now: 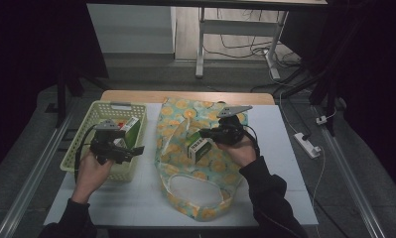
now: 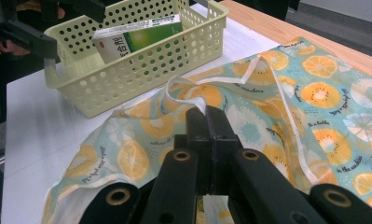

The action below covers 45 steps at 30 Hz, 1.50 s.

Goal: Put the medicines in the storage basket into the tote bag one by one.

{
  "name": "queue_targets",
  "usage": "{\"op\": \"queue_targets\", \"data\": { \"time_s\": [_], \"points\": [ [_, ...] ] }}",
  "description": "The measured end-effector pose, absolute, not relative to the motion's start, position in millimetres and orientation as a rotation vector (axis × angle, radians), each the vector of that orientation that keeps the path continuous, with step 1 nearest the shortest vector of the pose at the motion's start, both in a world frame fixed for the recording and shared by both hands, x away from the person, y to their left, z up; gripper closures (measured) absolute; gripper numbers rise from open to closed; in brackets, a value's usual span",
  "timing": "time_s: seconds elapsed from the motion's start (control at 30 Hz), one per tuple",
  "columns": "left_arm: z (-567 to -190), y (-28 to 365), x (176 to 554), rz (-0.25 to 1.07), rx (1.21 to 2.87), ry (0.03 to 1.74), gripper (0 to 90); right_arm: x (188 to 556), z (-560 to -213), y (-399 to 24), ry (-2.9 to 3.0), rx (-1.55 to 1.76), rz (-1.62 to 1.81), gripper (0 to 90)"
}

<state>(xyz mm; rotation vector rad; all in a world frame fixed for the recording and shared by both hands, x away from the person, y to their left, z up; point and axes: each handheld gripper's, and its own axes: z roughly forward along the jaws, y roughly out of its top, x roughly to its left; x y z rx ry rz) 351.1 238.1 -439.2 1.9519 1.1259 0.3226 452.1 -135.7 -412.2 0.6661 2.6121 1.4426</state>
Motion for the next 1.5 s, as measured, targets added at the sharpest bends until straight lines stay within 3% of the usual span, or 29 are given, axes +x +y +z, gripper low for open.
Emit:
{"op": "queue_targets", "data": {
  "time_s": [0.43,0.83,0.97,1.13,1.4,1.5],
  "points": [
    [-447.8,280.0,349.4,0.381,1.917,1.303,0.0,453.0,-412.3,-136.5,2.611,0.670,1.442,90.0],
    [-473.6,287.5,362.7,0.346,2.013,1.391,0.0,452.8,-413.6,-134.9,2.618,0.667,1.436,90.0],
    [-473.7,285.3,363.7,0.360,2.040,1.400,3.6,452.7,-413.9,-134.4,2.619,0.667,1.435,90.0],
    [-474.5,282.6,364.8,0.388,2.069,1.431,18.1,452.4,-414.1,-133.6,2.621,0.664,1.433,90.0],
    [-475.1,282.2,364.5,0.368,2.097,1.416,51.3,452.7,-414.2,-133.9,2.621,0.664,1.432,90.0],
    [-475.0,280.6,364.0,0.392,2.108,1.424,59.1,452.7,-414.3,-133.8,2.622,0.665,1.431,90.0]
  ]
}}
